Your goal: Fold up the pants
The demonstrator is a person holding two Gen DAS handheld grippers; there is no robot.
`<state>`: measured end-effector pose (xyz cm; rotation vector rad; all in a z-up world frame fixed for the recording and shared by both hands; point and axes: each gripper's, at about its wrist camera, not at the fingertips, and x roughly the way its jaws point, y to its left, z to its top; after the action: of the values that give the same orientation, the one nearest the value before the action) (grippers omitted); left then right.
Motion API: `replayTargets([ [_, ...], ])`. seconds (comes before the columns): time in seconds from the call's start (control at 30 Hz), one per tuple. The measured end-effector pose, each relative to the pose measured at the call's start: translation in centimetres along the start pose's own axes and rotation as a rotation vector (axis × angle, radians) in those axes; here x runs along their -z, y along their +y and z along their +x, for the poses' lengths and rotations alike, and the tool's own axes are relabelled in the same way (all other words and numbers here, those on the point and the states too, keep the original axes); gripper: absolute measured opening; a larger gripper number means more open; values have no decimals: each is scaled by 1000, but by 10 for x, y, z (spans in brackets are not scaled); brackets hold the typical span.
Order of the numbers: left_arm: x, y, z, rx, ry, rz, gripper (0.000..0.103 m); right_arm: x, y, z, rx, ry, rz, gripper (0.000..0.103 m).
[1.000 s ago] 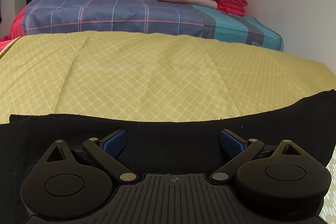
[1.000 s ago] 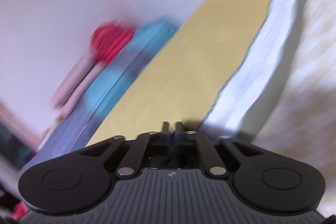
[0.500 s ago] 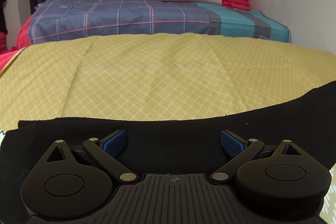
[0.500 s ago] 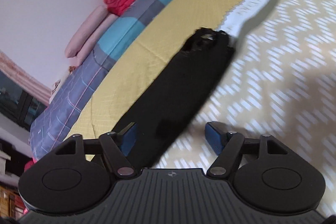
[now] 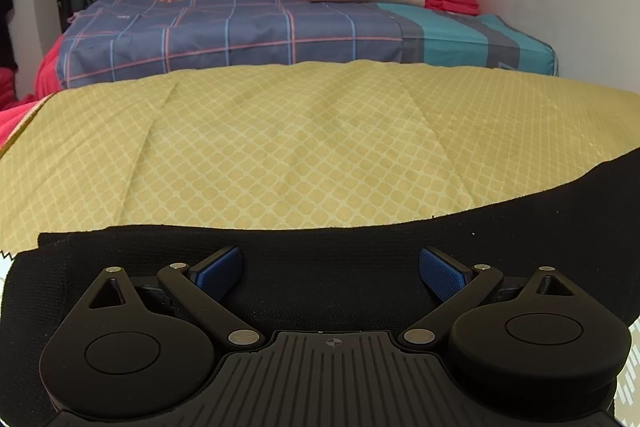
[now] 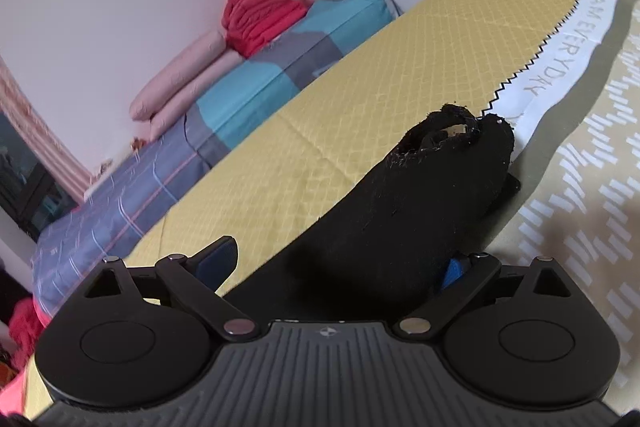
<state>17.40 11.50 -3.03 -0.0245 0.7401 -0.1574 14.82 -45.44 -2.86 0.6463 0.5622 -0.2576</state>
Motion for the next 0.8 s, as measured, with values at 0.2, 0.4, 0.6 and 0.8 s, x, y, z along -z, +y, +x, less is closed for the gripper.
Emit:
replayTargets([
  [0.2, 0, 0, 0, -1, 0, 1, 103, 12, 2, -11, -69, 71, -33, 77],
  [0.4, 0, 0, 0, -1, 0, 1, 103, 6, -15, -47, 122, -84, 110, 80],
  [0.6, 0, 0, 0, -1, 0, 1, 103, 28, 25, -77, 41, -149, -93, 79],
  [0.8, 0, 0, 0, 0, 0, 1, 103, 53, 56, -27, -235, 165, -237, 78],
])
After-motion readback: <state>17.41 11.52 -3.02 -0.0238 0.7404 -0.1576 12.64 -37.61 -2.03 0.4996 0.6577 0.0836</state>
